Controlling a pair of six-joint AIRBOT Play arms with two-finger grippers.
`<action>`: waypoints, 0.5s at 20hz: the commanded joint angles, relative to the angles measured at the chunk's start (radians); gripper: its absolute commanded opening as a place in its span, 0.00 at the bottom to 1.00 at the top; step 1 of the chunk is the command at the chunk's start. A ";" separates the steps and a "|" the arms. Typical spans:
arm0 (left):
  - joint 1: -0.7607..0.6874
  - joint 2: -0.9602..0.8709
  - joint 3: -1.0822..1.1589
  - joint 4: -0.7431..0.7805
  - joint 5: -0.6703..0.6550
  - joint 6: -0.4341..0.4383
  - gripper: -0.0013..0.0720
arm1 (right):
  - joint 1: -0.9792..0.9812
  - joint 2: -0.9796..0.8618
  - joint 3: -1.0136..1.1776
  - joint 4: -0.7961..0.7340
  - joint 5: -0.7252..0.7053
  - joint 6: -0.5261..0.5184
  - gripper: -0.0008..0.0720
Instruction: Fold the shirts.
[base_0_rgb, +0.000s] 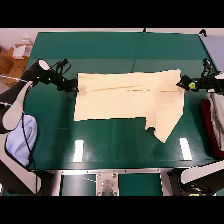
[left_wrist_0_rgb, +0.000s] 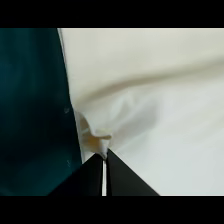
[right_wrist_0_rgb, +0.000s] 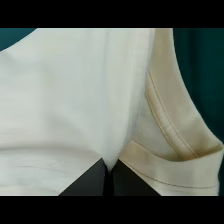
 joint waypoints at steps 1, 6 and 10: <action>0.008 0.002 0.003 0.073 -0.012 -0.070 0.05 | -0.014 -0.001 0.005 -0.002 0.003 0.007 0.03; -0.004 0.000 0.008 0.091 0.030 -0.098 0.05 | -0.034 -0.003 0.000 -0.006 0.004 0.006 0.03; -0.031 0.000 0.008 0.079 -0.004 -0.095 0.05 | -0.033 -0.021 0.000 -0.006 0.007 0.007 0.04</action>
